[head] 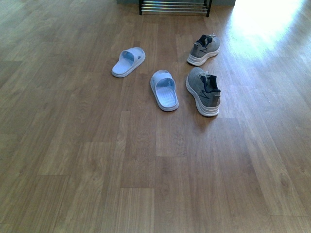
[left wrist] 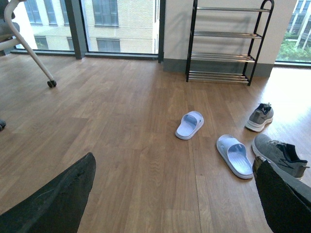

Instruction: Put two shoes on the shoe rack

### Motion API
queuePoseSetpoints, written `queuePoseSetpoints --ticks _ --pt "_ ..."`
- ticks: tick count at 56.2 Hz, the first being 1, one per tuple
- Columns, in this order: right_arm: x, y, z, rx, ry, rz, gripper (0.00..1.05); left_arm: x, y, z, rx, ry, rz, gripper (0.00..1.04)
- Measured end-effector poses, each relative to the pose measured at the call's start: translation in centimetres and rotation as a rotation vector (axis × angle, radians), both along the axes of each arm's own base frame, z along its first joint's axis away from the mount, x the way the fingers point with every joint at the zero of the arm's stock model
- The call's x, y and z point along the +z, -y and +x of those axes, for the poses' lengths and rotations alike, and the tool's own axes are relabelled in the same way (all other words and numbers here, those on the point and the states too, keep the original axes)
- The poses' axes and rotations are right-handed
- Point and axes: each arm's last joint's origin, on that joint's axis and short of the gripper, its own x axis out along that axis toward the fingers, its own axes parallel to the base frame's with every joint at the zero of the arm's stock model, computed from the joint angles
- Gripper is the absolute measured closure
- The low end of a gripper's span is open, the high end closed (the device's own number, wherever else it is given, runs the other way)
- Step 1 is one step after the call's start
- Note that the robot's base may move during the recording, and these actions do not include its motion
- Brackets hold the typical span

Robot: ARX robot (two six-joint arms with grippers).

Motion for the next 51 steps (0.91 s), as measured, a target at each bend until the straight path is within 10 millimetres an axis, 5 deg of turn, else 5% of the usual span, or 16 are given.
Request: queuePoseSetpoints --ticks 51 --pt "0.00 0.00 0.00 0.000 0.000 0.000 0.09 0.00 0.00 0.00 0.000 0.000 0.000 0.09"
